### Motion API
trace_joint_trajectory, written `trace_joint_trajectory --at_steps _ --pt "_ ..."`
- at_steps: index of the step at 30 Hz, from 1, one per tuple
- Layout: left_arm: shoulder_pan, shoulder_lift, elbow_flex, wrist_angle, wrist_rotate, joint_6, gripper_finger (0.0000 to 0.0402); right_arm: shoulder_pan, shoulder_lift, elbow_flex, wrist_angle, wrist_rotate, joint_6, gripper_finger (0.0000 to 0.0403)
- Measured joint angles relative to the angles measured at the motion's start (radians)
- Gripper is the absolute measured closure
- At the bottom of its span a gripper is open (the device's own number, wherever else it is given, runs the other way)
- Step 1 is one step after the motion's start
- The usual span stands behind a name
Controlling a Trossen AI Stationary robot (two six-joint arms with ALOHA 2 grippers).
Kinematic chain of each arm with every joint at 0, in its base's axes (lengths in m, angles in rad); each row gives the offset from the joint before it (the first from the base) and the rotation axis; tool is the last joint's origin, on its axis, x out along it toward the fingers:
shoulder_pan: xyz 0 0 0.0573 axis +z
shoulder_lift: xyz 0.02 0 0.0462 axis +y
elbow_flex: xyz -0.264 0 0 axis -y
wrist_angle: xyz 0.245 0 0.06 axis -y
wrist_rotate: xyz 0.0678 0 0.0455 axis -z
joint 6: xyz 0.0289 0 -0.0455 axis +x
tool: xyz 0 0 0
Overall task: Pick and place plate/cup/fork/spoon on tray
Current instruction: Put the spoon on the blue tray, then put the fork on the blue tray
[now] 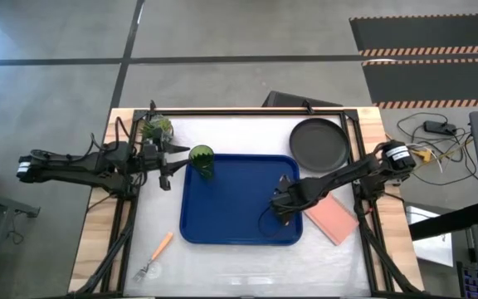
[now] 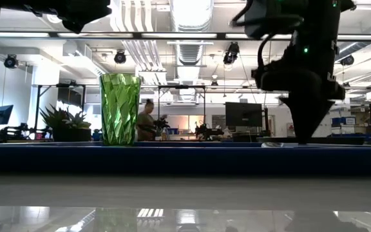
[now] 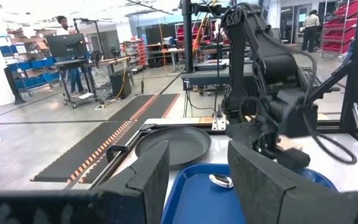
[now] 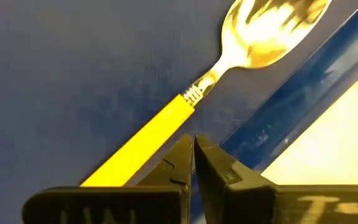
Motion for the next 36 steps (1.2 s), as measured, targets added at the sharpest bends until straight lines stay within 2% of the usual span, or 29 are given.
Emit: trace_joint_trajectory --at_steps 3,8,12,18,25,32,36 --pt "0.000 0.003 0.000 0.000 0.000 -0.010 0.0256 0.010 -0.053 0.000 -0.001 0.046 -0.024 0.0394" --pt "-0.005 0.034 0.000 0.000 0.014 -0.124 0.0256 0.042 -0.163 -0.005 0.011 0.224 -0.112 0.0394" --pt "-0.037 0.089 0.002 -0.002 0.080 -0.248 0.0256 0.057 -0.251 -0.068 0.199 0.327 -0.269 0.0394" --pt "-0.118 0.166 0.068 -0.001 0.114 -0.425 0.0257 0.059 -0.377 -0.235 0.549 0.380 -0.563 0.0394" --pt "-0.230 0.185 0.218 -0.039 0.114 -0.536 0.0285 0.058 -0.535 -0.441 0.869 0.397 -0.777 0.0394" --pt "-0.334 0.283 0.320 -0.049 0.106 -0.731 0.0310 0.058 -0.688 -0.531 1.024 0.393 -0.955 0.0394" --pt "-0.428 0.384 0.358 -0.061 0.112 -0.903 0.0323 0.058 -0.753 -0.539 1.069 0.365 -1.030 0.0394"
